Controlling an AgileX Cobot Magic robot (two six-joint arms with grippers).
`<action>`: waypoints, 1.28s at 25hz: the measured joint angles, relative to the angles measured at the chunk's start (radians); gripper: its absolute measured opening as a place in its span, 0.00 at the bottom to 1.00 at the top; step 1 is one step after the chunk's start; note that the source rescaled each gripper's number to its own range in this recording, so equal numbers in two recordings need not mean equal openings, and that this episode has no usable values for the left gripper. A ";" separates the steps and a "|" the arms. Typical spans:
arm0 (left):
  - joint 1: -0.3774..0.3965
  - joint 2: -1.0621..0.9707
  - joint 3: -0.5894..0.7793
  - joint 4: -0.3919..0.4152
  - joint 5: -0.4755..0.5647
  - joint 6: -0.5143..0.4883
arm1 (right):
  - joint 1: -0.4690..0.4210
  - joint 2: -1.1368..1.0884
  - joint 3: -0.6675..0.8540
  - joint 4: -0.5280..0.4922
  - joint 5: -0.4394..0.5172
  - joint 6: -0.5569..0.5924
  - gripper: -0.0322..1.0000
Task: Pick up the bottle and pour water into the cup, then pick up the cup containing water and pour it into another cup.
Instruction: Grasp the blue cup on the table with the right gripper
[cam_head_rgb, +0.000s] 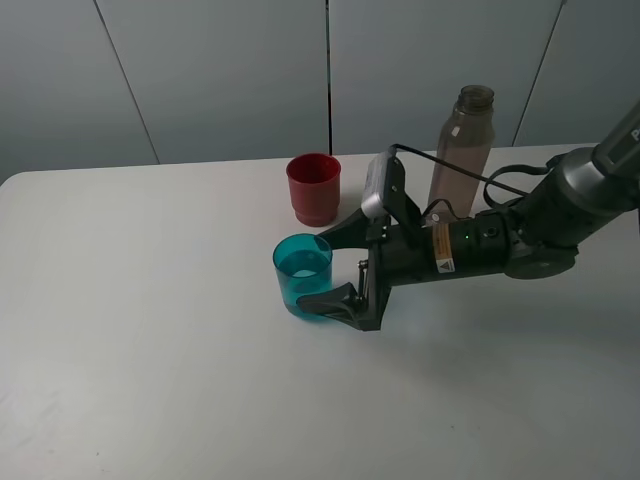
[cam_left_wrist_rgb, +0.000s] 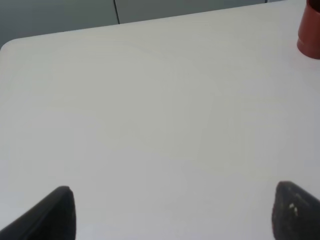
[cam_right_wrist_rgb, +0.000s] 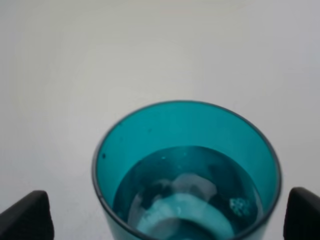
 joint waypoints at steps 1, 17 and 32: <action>0.000 0.000 0.000 0.000 0.000 0.000 | 0.003 0.000 -0.001 0.000 0.000 0.000 1.00; 0.000 0.000 0.000 0.000 0.000 0.000 | 0.017 0.051 -0.063 0.006 0.045 0.039 1.00; 0.000 0.000 0.000 0.000 0.000 0.000 | 0.017 0.072 -0.099 0.021 0.055 0.074 1.00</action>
